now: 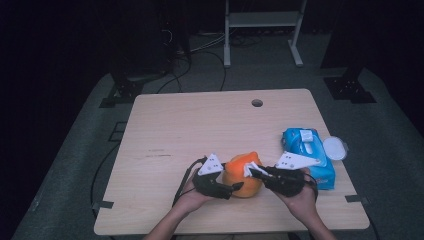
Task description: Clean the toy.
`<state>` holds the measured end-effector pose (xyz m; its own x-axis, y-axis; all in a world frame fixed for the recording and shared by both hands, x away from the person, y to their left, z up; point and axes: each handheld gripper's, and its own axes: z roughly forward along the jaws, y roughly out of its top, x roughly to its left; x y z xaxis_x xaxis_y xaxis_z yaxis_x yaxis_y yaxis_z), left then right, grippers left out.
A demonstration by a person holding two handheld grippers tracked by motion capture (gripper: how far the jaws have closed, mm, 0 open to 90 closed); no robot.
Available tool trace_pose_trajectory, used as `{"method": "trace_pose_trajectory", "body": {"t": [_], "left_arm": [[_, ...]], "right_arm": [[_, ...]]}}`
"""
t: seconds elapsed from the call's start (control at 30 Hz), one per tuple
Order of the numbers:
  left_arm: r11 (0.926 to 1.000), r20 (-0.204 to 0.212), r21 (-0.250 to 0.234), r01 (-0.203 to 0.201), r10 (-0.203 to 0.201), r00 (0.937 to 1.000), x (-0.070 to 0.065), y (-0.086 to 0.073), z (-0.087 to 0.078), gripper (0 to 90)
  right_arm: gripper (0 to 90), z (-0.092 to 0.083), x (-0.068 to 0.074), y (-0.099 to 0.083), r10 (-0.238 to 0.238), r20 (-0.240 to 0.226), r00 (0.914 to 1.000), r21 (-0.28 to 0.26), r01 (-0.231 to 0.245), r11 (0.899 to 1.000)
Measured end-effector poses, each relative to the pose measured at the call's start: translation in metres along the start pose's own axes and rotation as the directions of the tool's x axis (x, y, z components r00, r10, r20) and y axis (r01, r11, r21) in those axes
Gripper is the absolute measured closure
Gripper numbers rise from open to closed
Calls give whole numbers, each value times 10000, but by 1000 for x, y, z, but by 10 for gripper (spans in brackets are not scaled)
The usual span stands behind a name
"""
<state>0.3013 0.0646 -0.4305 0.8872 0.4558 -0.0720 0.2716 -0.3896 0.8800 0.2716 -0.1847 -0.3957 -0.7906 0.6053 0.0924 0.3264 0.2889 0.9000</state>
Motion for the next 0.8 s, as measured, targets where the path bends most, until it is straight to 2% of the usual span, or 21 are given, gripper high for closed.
{"method": "trace_pose_trajectory", "body": {"t": [0.03,0.1,0.23,0.27,0.33,0.4,0.43,0.47,0.5,0.57,0.7,0.77,0.8], "left_arm": [[10000,6,18,-42,42,10000,0,0,-1,242],[10000,5,-18,-19,19,10000,0,-1,-1,254],[9996,8,-7,-275,275,9996,-2,-1,0,255],[9993,30,-50,-365,365,9993,-2,-1,0,249],[9987,-79,-158,-491,490,9988,-2,2,0,180],[9978,-184,-542,-385,375,9991,0,2,0,97],[9980,-118,-524,-359,353,9993,0,2,0,92],[9982,1,-452,-384,384,9993,0,1,1,99],[9981,76,-427,-454,458,9989,-1,-1,2,147],[9981,68,-406,-455,458,9989,-3,-1,2,194],[9975,59,-450,-538,542,9985,-9,-2,5,228],[9967,-61,-463,-672,670,9977,-13,-3,6,236],[9959,-79,-417,-802,799,9968,-14,-4,6,236]], "right_arm": [[791,1,3,1,-267,42,9996,59,267,9996],[789,0,2,3,-356,210,9991,63,355,9993],[789,-4,-16,0,84,863,9962,24,-86,10000],[789,-5,-20,-2,283,896,9956,88,-292,9995],[789,-4,-23,-5,555,729,9958,142,-567,9983],[789,-4,-20,-5,451,706,9965,187,-465,9987],[789,-3,-19,-4,453,612,9971,156,-463,9988],[789,-3,-16,-4,410,571,9975,137,-418,9990],[790,-3,-13,-3,339,513,9981,150,-347,9993],[790,-1,-4,-1,116,344,9993,137,-121,9998],[788,3,15,4,-500,-308,9983,151,505,9986],[788,5,20,8,-957,-60,9954,282,958,9950],[787,4,19,9,-973,0,9953,294,972,9948]]}}
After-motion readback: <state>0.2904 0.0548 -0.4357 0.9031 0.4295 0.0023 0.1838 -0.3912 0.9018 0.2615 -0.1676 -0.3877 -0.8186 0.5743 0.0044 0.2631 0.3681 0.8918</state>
